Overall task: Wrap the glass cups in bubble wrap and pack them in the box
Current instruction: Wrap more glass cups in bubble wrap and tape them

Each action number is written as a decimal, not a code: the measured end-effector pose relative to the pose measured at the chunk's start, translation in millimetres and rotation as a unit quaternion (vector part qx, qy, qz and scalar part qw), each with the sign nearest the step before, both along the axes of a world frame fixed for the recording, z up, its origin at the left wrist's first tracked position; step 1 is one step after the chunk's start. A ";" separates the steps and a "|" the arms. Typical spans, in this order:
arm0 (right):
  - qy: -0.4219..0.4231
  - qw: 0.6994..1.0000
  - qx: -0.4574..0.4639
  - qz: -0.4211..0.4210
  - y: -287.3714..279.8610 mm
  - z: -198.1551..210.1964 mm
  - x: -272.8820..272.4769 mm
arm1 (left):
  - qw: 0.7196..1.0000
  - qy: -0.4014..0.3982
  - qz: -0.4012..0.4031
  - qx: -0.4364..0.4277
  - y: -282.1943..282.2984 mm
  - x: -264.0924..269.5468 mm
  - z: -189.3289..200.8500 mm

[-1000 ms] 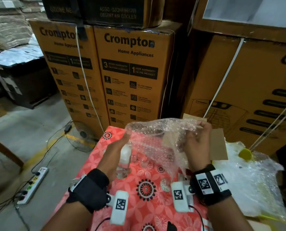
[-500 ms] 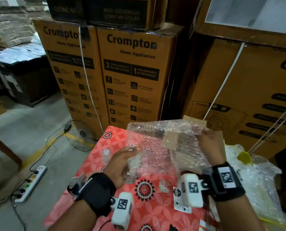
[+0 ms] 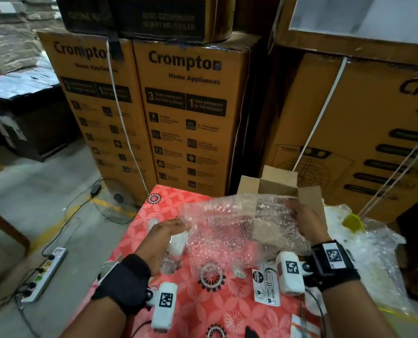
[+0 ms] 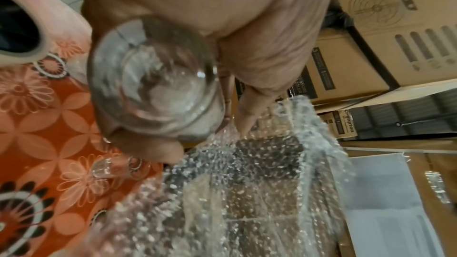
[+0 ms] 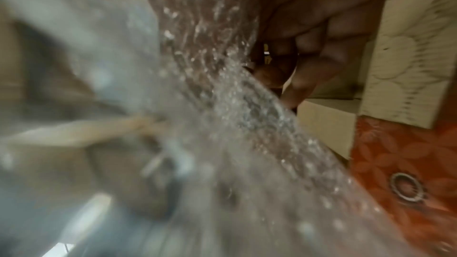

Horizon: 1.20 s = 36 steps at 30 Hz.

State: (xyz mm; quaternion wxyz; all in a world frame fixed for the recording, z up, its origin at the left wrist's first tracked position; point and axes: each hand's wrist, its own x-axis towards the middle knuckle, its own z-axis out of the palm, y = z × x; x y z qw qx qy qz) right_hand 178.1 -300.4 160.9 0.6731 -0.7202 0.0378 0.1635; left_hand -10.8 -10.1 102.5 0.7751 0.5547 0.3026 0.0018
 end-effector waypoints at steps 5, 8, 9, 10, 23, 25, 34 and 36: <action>-0.032 0.999 0.026 -0.033 9.8 -19.6 -25.8 | 0.999 0.035 -0.007 0.025 7.6 -9.0 -35.5; -0.105 0.992 -0.020 -0.061 14.4 -27.8 -26.6 | 0.999 0.029 -0.023 0.038 -6.2 -19.9 -22.9; -0.123 0.989 -0.055 -0.059 15.5 -31.1 -22.7 | 0.999 0.036 -0.032 0.023 -7.9 -21.9 -25.2; -0.143 0.984 -0.082 -0.061 17.7 -32.5 -20.4 | 0.999 0.041 -0.035 -0.009 -8.9 -23.8 -27.1; -0.170 0.922 -0.349 0.004 32.4 -43.2 3.2 | 0.971 0.114 -0.128 -0.165 -31.0 -40.3 -50.6; -0.175 0.897 -0.406 0.024 37.0 -43.8 1.0 | 0.979 0.068 -0.148 -0.121 -29.5 -38.7 -43.1; -0.187 0.948 -0.245 0.078 47.2 -40.1 -4.0 | 0.962 -0.101 -0.232 -0.100 -48.1 -9.6 -5.2; -0.212 0.946 -0.236 0.070 51.3 -30.3 -12.0 | 0.957 -0.130 -0.243 -0.094 -56.7 -1.9 6.2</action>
